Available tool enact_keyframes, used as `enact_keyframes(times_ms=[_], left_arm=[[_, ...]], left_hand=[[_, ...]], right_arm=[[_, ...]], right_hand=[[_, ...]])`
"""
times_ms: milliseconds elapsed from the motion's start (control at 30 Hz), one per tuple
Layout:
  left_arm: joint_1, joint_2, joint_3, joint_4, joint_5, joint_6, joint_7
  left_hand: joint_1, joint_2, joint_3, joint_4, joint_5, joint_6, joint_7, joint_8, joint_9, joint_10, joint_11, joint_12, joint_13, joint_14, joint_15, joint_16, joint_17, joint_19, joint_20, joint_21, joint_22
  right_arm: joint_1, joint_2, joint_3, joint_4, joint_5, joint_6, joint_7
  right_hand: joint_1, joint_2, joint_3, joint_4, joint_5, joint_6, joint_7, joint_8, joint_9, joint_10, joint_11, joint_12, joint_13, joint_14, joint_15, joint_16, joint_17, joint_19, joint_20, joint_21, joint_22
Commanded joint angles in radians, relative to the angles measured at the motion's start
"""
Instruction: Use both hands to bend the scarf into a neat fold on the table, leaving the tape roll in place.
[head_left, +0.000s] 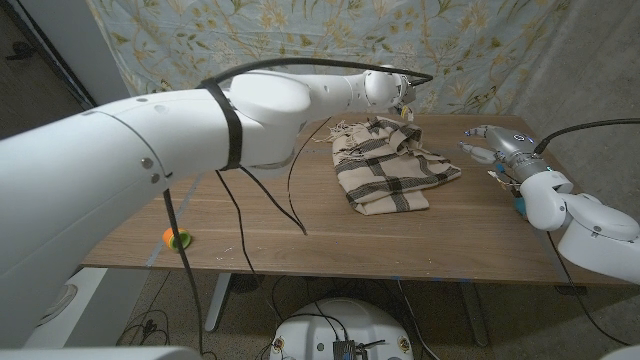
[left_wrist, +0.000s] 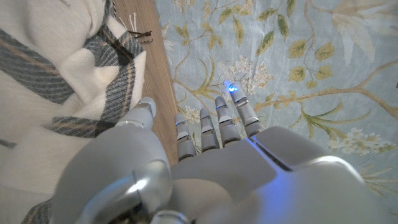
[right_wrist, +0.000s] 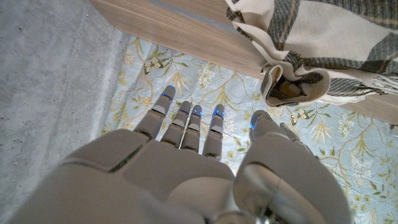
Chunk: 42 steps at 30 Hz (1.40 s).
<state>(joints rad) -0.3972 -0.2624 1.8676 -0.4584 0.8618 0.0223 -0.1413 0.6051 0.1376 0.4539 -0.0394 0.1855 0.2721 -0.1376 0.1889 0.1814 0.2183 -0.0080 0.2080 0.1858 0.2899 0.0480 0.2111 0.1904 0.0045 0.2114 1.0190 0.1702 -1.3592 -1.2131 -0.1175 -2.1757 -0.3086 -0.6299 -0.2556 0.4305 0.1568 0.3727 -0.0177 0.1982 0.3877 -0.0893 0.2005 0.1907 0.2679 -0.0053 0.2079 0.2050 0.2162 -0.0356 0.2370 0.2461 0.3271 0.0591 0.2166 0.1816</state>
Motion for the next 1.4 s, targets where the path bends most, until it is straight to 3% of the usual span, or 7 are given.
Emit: enact_keyframes(times_ms=[33, 333, 467, 600, 767, 1033, 1400], left_arm=[[0.14, 0.059, -0.226, 0.011, -0.043, 0.41, 0.66], [0.222, 0.05, -0.392, 0.093, -0.287, 0.494, 1.258], [0.372, 0.202, -0.701, -0.235, -0.014, 0.563, 1.258], [0.453, 0.359, -0.731, -0.538, -0.028, 0.603, 1.182], [0.548, 0.501, -0.794, -0.8, -0.057, 0.6, 1.077], [0.706, 0.664, -0.931, -1.078, -0.128, 0.527, 0.964], [0.872, 0.803, -1.14, -1.31, -0.323, 0.39, 0.737]], left_hand=[[-0.071, -0.029, -0.029, 0.02, -0.004, 0.014, -0.01, 0.002, -0.001, 0.023, -0.018, 0.008, 0.0, 0.017, -0.019, 0.004, -0.001, 0.028, 0.003, -0.017, 0.0], [-0.12, -0.049, -0.049, 0.032, -0.005, 0.022, -0.012, 0.001, 0.0, 0.039, -0.032, 0.01, 0.0, 0.029, -0.026, 0.004, -0.002, 0.042, 0.002, -0.033, 0.0], [-0.133, -0.052, -0.053, 0.036, -0.005, 0.025, -0.014, 0.001, 0.0, 0.044, -0.033, 0.011, 0.001, 0.029, -0.028, 0.004, -0.002, 0.042, 0.003, -0.038, 0.0], [-0.147, -0.054, -0.058, 0.04, -0.006, 0.025, -0.012, 0.0, 0.0, 0.044, -0.033, 0.009, 0.001, 0.029, -0.024, 0.002, -0.002, 0.04, 0.003, -0.046, 0.0], [-0.161, -0.055, -0.062, 0.044, -0.005, 0.018, -0.008, -0.003, 0.0, 0.043, -0.028, 0.007, 0.001, 0.029, -0.018, 0.001, -0.002, 0.037, 0.003, -0.054, 0.0], [-0.19, -0.057, -0.069, 0.053, -0.005, 0.009, -0.005, -0.006, 0.0, 0.038, -0.025, 0.004, 0.002, 0.022, -0.007, -0.003, -0.001, 0.015, 0.004, -0.075, 0.001], [-0.241, -0.072, -0.087, 0.065, -0.008, -0.019, -0.009, -0.011, 0.0, 0.009, -0.019, -0.009, 0.003, -0.012, 0.003, -0.015, -0.001, -0.012, 0.003, -0.109, 0.003]], right_arm=[[0.11, 0.043, -0.071, 0.043, 0.032, 0.057, -0.003], [0.161, 0.108, -0.088, 0.092, 0.094, 0.141, -0.029], [0.167, 0.154, -0.074, 0.125, 0.149, 0.207, -0.055], [0.171, 0.192, -0.063, 0.159, 0.201, 0.273, -0.071], [0.168, 0.232, -0.045, 0.196, 0.26, 0.361, -0.089], [0.151, 0.292, -0.019, 0.232, 0.342, 0.47, -0.114], [0.12, 0.344, 0.005, 0.225, 0.427, 0.528, -0.121]], right_hand=[[-0.009, 0.001, 0.002, 0.004, 0.001, 0.002, 0.003, -0.006, 0.001, 0.0, 0.002, -0.005, 0.0, 0.0, -0.026, -0.002, 0.003, 0.002, 0.004, -0.002, 0.001], [-0.011, 0.001, 0.001, 0.004, 0.001, -0.009, 0.0, -0.01, 0.001, -0.006, 0.001, -0.007, 0.0, -0.003, -0.025, -0.001, 0.004, 0.0, 0.006, -0.002, 0.001], [-0.017, 0.0, -0.002, 0.008, 0.0, -0.017, 0.0, -0.012, 0.001, -0.011, 0.003, -0.009, 0.0, -0.006, -0.021, -0.002, 0.006, -0.001, 0.007, -0.003, 0.002], [-0.023, 0.0, -0.005, 0.011, -0.001, -0.026, 0.0, -0.015, 0.001, -0.017, 0.007, -0.011, 0.0, -0.008, -0.02, -0.001, 0.008, -0.003, 0.01, -0.004, 0.002], [-0.032, -0.003, -0.01, 0.015, -0.003, -0.038, 0.001, -0.018, 0.001, -0.024, 0.01, -0.012, 0.001, -0.011, -0.017, -0.001, 0.009, -0.004, 0.012, -0.004, 0.002], [-0.051, -0.01, -0.02, 0.025, -0.006, -0.057, 0.005, -0.021, 0.001, -0.032, 0.019, -0.013, 0.001, -0.013, -0.006, 0.0, 0.012, -0.008, 0.024, -0.006, 0.003], [-0.092, -0.034, -0.046, 0.04, -0.011, -0.095, 0.009, -0.023, 0.001, -0.054, 0.023, -0.016, 0.002, -0.017, 0.008, -0.001, 0.014, -0.019, 0.066, -0.009, 0.004]])
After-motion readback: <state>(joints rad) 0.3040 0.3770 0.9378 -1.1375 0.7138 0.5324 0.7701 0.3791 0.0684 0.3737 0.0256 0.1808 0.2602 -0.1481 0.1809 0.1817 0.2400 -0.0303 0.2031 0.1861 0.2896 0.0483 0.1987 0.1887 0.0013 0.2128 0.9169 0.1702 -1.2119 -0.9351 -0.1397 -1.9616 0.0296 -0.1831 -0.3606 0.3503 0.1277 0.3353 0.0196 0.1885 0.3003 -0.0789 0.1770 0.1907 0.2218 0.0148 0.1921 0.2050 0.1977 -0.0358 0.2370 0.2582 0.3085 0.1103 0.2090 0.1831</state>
